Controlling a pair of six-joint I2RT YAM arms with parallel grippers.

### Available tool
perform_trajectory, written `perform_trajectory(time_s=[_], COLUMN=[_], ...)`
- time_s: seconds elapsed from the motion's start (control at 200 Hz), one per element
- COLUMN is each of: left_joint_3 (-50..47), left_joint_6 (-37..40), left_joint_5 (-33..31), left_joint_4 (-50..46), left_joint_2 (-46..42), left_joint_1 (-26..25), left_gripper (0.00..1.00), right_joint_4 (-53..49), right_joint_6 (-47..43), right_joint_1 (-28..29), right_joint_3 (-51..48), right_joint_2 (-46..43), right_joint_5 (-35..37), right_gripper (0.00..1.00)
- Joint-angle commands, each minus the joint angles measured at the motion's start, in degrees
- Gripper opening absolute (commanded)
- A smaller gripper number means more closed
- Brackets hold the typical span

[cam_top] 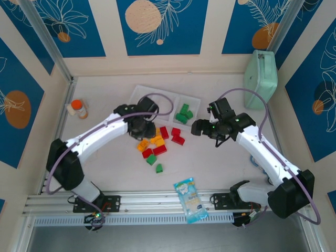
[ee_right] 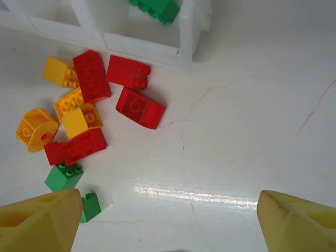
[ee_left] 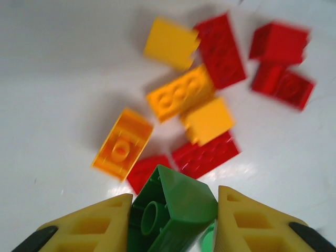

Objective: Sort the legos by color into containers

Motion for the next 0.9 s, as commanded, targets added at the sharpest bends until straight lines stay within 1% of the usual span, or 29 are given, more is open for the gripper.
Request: perform_trajectory(time_s=[0.0,0.08,0.14,0.205,0.255,0.455,0.535,0.605,0.705,0.815,0.895], left_joint_3=[9.28,15.87,19.55,22.17,23.99,33.42,37.95,43.71,50.15,51.71,50.6], left_joint_6=[3.94,4.94,5.68,5.91,5.37,2.6,2.92,4.23,5.02,4.5,3.86], left_joint_5=[2.12,4.47,7.44,9.79,10.44,13.53,14.3,13.73,13.9,15.28,13.45], left_joint_4=[0.33,1.75,4.11,8.04,10.67,16.23,16.22,13.65,11.24,11.88,12.34], left_joint_2=[6.46,12.03,15.97,19.55,22.02,31.83,35.36,38.81,42.81,44.36,43.59], left_joint_1=[0.94,0.88,0.81,0.85,0.85,0.7,0.68,0.77,0.89,1.09,1.03], left_gripper=[0.25,0.24,0.24,0.26,0.28,0.29,0.32,0.35,0.36,0.39,0.41], right_joint_4=[-1.35,-1.12,-0.86,-0.5,-0.28,-0.11,0.09,0.2,-0.01,-0.87,-0.89], right_joint_6=[0.28,0.27,0.15,-0.23,-0.58,-1.48,-1.42,-1.6,-1.96,-2.7,-2.63], right_joint_1=[-2.55,-4.38,-5.74,-6.93,-7.79,-9.8,-10.38,-10.69,-11.07,-11.39,-11.6], right_joint_3=[-1.41,-2.0,-2.43,-2.69,-2.7,-2.78,-3.04,-3.05,-2.63,-1.91,-2.16], right_joint_2=[-3.37,-4.88,-5.61,-6.01,-5.94,-5.84,-5.93,-5.85,-5.77,-5.58,-6.09], right_joint_5=[0.45,-0.03,-0.45,-0.93,-1.6,-1.86,-2.32,-2.46,-2.59,-2.75,-2.83], right_gripper=[0.87,0.87,0.87,0.87,0.87,0.87,0.87,0.87,0.87,0.87,0.87])
